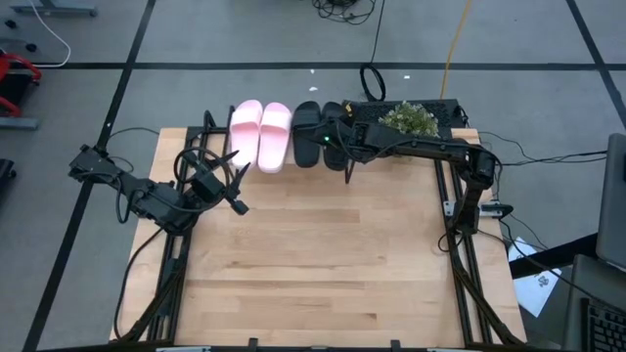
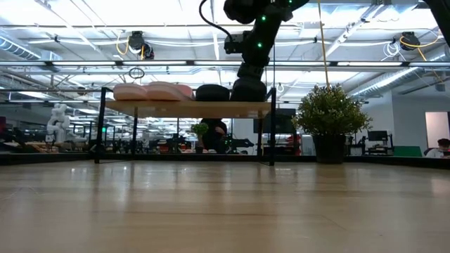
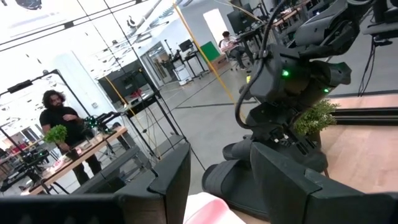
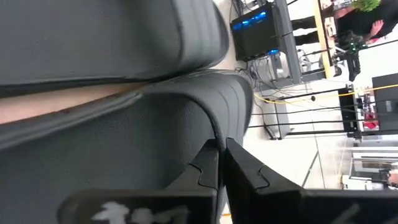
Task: Pick and place slides into the shelf
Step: Put the black slide on the shelf, then return to Home Position
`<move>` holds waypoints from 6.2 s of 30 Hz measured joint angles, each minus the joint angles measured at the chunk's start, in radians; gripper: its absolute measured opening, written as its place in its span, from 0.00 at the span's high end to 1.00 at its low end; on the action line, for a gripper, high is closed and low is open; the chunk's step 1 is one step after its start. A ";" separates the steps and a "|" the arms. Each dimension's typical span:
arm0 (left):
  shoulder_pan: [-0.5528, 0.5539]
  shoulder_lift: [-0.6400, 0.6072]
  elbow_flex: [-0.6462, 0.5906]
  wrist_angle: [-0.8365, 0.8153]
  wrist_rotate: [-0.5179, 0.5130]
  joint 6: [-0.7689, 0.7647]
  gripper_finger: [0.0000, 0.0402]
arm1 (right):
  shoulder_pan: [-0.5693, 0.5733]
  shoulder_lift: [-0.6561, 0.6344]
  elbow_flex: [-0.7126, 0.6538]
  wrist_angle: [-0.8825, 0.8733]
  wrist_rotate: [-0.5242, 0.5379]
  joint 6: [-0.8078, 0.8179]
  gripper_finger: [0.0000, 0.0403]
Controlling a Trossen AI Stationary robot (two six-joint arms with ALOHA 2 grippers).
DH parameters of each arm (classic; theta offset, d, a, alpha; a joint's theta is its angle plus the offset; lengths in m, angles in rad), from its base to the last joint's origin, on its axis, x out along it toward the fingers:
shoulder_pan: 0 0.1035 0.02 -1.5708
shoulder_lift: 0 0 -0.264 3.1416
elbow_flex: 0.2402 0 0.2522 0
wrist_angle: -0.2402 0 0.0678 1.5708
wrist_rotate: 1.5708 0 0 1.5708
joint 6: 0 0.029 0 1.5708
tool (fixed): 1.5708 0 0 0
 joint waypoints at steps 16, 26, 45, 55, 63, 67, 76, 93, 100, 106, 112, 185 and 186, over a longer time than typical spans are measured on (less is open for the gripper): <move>0.000 0.000 0.000 0.000 0.002 -0.002 0.56 | 0.000 -0.003 -0.045 0.030 0.017 -0.048 1.00; 0.000 0.000 0.000 0.000 0.002 -0.002 0.56 | 0.001 -0.002 -0.046 0.027 -0.058 -0.053 0.93; 0.000 0.000 0.000 -0.001 0.002 0.000 0.56 | 0.002 0.000 -0.047 0.063 -0.038 -0.134 0.74; 0.000 0.000 0.000 -0.001 0.002 -0.003 0.56 | 0.003 -0.002 -0.047 0.068 -0.037 -0.136 0.74; 0.000 0.000 0.000 -0.002 0.002 -0.005 0.56 | 0.004 -0.004 -0.047 0.102 -0.034 -0.148 0.74; 0.000 0.000 0.000 -0.002 0.002 -0.005 0.56 | 0.014 -0.004 -0.047 0.102 -0.034 -0.158 0.74; 0.000 0.000 0.000 -0.002 0.002 -0.005 0.56 | 0.030 -0.004 -0.047 0.094 -0.034 -0.158 0.74; 0.000 0.000 0.000 -0.002 0.002 -0.009 0.56 | 0.082 -0.006 -0.046 0.093 0.037 -0.184 0.74; 0.000 0.000 0.000 -0.007 0.002 -0.025 0.56 | 0.107 -0.029 -0.045 0.095 0.046 -0.183 0.74; 0.000 0.003 0.000 -0.013 0.002 -0.027 0.56 | 0.148 -0.062 -0.045 0.089 0.072 -0.181 0.74; -0.003 0.003 0.000 -0.027 0.002 -0.033 0.56 | 0.232 -0.121 -0.045 0.086 0.150 -0.177 0.74; -0.235 -0.587 -0.484 -0.318 0.479 -0.839 0.56 | 0.410 -1.272 -0.909 0.376 -0.548 0.579 0.74; -0.191 -0.609 -0.486 -0.319 0.520 -0.799 0.56 | 0.410 -1.274 -0.909 0.366 -0.561 0.585 0.74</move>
